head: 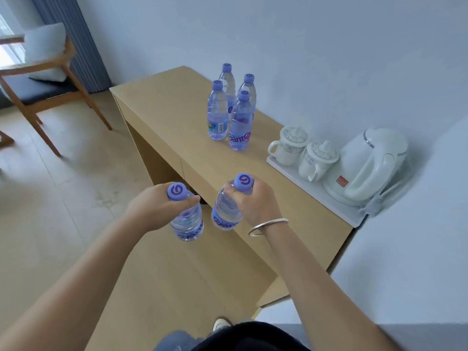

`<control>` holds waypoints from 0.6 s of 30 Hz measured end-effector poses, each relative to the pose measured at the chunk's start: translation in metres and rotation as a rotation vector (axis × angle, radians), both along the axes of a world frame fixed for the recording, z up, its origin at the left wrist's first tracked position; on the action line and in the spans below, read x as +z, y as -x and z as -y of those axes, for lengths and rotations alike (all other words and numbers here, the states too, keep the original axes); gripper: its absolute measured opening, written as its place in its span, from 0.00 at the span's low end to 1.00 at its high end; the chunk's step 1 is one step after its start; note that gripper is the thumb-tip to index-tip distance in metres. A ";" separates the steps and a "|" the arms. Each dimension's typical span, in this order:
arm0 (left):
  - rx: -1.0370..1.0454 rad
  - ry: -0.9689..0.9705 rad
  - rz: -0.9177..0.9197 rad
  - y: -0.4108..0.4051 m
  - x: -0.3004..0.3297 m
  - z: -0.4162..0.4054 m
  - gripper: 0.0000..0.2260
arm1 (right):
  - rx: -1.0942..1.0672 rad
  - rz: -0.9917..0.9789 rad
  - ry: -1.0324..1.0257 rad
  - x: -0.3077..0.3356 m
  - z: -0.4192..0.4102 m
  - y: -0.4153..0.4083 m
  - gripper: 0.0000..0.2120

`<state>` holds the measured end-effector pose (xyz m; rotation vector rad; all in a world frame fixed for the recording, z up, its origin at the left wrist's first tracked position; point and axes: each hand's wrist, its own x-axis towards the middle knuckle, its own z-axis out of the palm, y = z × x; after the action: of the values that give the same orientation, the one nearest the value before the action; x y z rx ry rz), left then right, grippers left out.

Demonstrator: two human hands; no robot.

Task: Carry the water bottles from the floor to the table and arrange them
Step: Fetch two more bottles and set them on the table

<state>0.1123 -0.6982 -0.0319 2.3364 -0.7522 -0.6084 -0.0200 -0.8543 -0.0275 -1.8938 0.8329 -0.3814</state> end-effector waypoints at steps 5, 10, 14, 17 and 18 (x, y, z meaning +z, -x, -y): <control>-0.041 -0.049 -0.018 -0.050 0.001 0.042 0.18 | -0.073 -0.028 -0.022 -0.003 0.023 -0.027 0.12; -0.160 -0.059 -0.042 -0.113 0.003 0.079 0.19 | -0.155 -0.057 0.019 -0.004 0.041 -0.070 0.12; -0.237 -0.062 -0.035 -0.179 0.013 0.111 0.25 | -0.283 -0.052 0.029 0.002 0.056 -0.121 0.12; -0.311 -0.051 -0.010 -0.229 0.022 0.131 0.29 | -0.308 -0.032 0.018 0.007 0.060 -0.164 0.12; -0.333 -0.045 -0.007 -0.243 0.024 0.137 0.29 | -0.316 -0.033 0.022 0.008 0.062 -0.177 0.12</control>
<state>0.3557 -0.8348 -0.0082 2.2634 -1.1475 -0.7818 0.1570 -0.9165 -0.0198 -1.7936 1.1589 -0.5545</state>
